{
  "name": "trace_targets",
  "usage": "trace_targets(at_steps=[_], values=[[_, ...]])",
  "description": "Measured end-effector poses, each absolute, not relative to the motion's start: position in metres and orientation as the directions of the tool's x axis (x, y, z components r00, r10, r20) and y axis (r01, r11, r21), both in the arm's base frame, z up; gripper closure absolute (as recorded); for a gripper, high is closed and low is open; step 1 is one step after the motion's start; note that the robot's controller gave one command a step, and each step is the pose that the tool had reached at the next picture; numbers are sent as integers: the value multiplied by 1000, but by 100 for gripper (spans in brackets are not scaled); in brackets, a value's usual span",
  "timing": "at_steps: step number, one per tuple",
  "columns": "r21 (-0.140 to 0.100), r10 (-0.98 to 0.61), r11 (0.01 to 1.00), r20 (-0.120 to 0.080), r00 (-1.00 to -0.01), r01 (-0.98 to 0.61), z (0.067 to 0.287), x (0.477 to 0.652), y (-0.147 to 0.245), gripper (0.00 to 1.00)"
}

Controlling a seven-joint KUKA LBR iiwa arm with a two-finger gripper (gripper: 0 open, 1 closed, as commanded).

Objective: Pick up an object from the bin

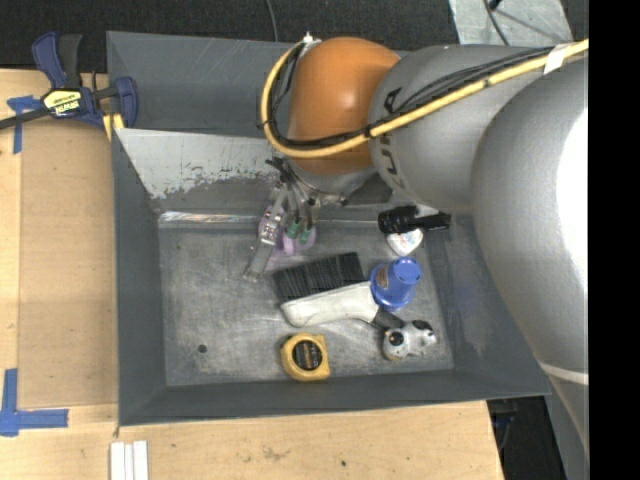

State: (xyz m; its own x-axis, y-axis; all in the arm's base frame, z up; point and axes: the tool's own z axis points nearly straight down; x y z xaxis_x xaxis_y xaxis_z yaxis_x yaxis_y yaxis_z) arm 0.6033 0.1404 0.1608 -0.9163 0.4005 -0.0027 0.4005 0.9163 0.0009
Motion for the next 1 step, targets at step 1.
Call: trace_targets(at_steps=[1], values=[[1,433,902,-1,-902,433,152,610,124,0]])
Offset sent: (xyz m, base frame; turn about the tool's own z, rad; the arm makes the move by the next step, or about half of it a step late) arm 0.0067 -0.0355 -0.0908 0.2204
